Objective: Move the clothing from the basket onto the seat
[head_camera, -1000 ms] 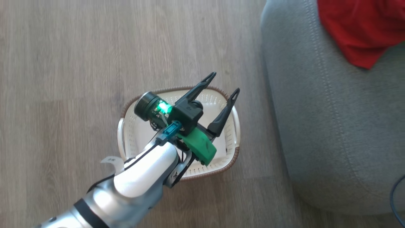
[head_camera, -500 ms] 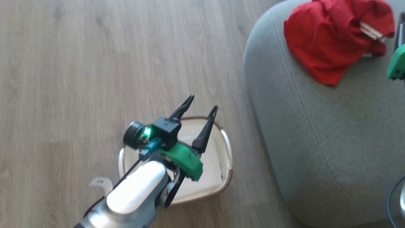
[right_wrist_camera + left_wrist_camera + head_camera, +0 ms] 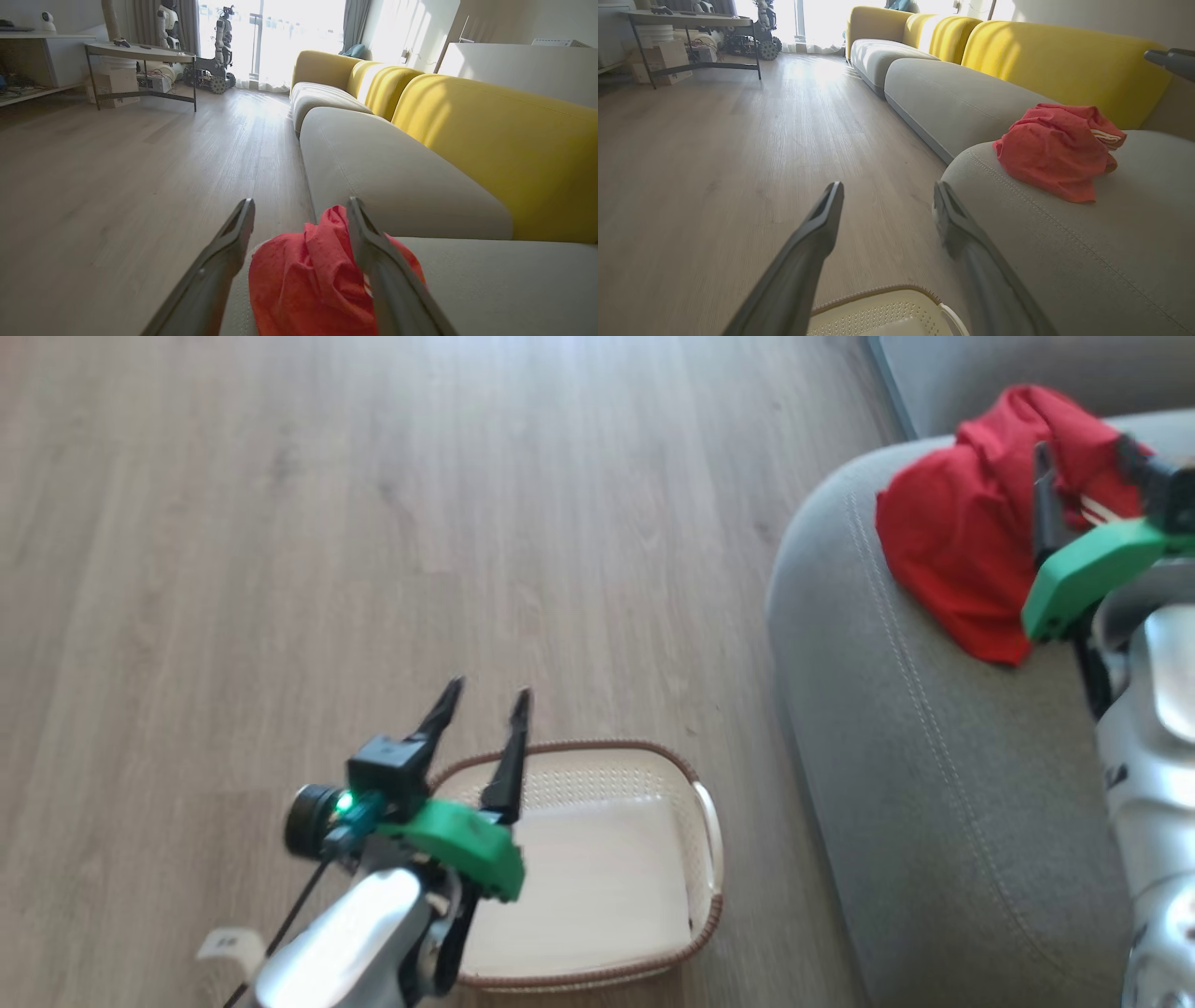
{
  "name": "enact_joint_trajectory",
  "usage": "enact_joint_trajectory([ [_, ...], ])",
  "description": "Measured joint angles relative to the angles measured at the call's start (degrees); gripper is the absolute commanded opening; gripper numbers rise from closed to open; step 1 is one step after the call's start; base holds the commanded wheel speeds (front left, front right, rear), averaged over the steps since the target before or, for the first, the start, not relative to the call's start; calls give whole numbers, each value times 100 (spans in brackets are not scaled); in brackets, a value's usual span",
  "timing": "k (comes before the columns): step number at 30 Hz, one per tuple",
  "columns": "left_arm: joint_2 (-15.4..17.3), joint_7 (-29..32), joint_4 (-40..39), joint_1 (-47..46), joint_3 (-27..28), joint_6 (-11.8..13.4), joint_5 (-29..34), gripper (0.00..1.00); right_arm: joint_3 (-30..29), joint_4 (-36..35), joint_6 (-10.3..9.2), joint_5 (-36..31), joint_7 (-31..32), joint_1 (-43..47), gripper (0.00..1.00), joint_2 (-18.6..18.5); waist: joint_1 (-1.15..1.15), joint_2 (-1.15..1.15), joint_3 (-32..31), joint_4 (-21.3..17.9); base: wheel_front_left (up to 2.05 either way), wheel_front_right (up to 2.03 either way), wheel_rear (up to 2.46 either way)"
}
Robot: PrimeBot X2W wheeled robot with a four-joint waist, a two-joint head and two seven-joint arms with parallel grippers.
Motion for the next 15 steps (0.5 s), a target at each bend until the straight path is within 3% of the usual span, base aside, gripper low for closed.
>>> enact_joint_trajectory([
  [15,704,-48,-105,760,498,400,-209,100,909,-1366,0,1129,-1,1382,100,279,0,0,-351,355,0,0,0],
])
